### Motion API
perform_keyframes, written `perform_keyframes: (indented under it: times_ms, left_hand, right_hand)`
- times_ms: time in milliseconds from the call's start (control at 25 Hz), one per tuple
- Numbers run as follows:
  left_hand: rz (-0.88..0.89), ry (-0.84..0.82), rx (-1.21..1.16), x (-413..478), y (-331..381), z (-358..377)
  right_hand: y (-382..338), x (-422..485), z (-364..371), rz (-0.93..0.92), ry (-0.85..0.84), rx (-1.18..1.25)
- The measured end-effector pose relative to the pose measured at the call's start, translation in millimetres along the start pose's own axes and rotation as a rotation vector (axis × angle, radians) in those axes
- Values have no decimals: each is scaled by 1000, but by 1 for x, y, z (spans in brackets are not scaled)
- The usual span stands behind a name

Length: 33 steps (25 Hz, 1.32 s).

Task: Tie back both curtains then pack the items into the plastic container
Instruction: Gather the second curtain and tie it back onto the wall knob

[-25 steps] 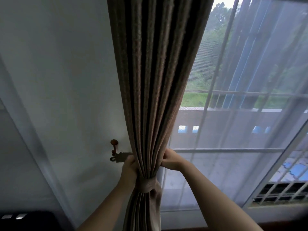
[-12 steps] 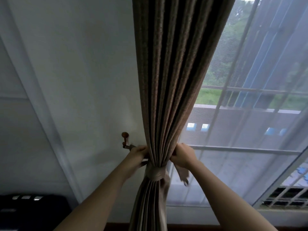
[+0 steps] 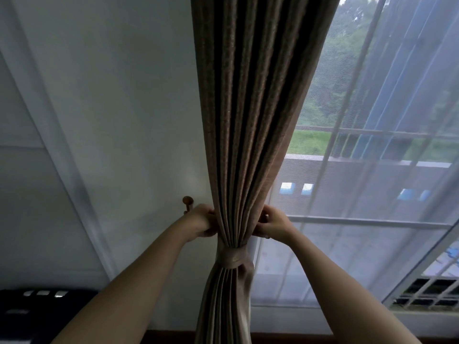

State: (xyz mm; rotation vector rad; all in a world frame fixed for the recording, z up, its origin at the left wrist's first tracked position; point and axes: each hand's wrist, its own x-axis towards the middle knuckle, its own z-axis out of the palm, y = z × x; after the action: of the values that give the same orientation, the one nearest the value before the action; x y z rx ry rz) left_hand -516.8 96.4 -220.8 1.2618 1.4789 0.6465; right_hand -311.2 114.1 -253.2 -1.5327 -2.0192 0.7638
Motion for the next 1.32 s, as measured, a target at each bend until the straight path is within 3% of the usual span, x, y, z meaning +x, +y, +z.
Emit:
perform_keyframes:
  times_ms: [120, 240, 400, 520, 720, 840, 1000, 1160, 1320]
  left_hand:
    - [58, 109, 89, -3, 6, -5]
    - [120, 136, 32, -5, -1, -5]
    - [2, 82, -46, 13, -14, 2]
    - [-92, -17, -142, 33, -14, -1]
    - [-75, 32, -90, 17, 3, 8]
    - [-140, 197, -443, 14, 12, 9]
    - [10, 301, -314, 30, 0, 13]
    - [128, 212, -153, 6, -14, 17]
    - [141, 232, -223, -18, -55, 17]
  right_hand:
    - [7, 5, 3, -157, 154, -437]
    - [5, 1, 9, -199, 263, -568]
    - [10, -10, 32, -82, 192, -486]
    - [10, -4, 29, -83, 231, -443]
    - [8, -4, 17, -112, 226, -481]
    - [6, -3, 20, -134, 260, -462]
    - [13, -4, 26, -170, 265, -434]
    - [43, -33, 50, 60, 192, -340]
    - [50, -76, 66, 132, 333, -218]
